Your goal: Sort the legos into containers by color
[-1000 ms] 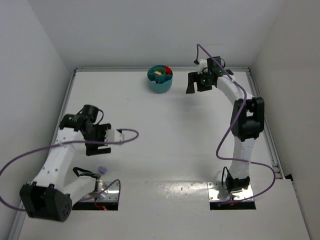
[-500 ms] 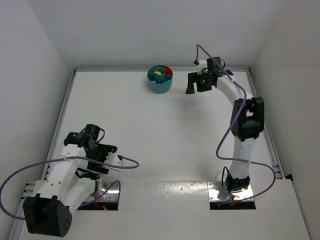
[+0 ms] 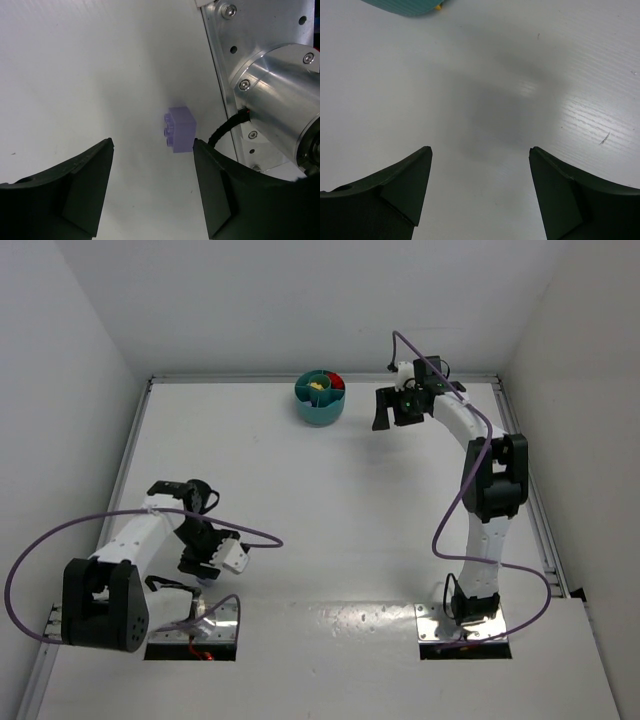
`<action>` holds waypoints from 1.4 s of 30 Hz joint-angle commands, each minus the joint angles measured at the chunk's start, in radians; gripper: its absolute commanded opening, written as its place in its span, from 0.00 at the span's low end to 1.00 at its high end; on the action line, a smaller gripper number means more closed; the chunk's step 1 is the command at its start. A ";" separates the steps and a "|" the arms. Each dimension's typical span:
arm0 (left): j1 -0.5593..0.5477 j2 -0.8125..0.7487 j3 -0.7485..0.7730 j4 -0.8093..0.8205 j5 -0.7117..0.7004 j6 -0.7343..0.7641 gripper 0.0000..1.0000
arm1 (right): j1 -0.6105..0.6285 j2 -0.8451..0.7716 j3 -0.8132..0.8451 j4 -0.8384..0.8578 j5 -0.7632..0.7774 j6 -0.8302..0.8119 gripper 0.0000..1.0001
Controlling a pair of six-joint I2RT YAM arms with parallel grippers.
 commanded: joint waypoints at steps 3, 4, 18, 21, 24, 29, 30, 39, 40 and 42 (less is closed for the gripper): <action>-0.007 0.005 0.011 -0.027 -0.023 0.073 0.71 | -0.005 -0.048 0.023 0.023 0.012 -0.021 0.79; -0.007 0.005 0.011 -0.027 -0.023 0.099 0.71 | -0.005 -0.039 0.023 0.023 0.012 -0.021 0.79; -0.018 0.094 0.010 -0.023 -0.103 0.153 0.76 | -0.005 0.000 0.064 0.023 0.021 -0.021 0.79; -0.042 0.094 0.010 -0.023 -0.112 0.133 0.76 | -0.005 0.000 0.074 0.023 0.021 -0.021 0.79; -0.067 0.094 0.010 -0.014 -0.121 0.090 0.76 | -0.005 0.000 0.074 0.023 0.030 -0.021 0.79; -0.148 0.113 -0.019 0.073 -0.184 -0.043 0.71 | -0.005 0.000 0.064 0.023 0.039 -0.021 0.79; -0.148 0.113 -0.035 0.110 -0.201 -0.043 0.69 | -0.005 0.000 0.064 0.023 0.039 -0.021 0.79; -0.157 0.076 -0.111 0.193 -0.181 -0.043 0.69 | -0.005 0.000 0.064 0.004 0.049 -0.030 0.79; -0.157 0.085 -0.112 0.193 -0.172 -0.034 0.69 | -0.005 0.000 0.064 0.004 0.049 -0.030 0.79; -0.157 0.085 -0.122 0.219 -0.172 -0.034 0.69 | -0.005 -0.009 0.064 0.004 0.049 -0.030 0.79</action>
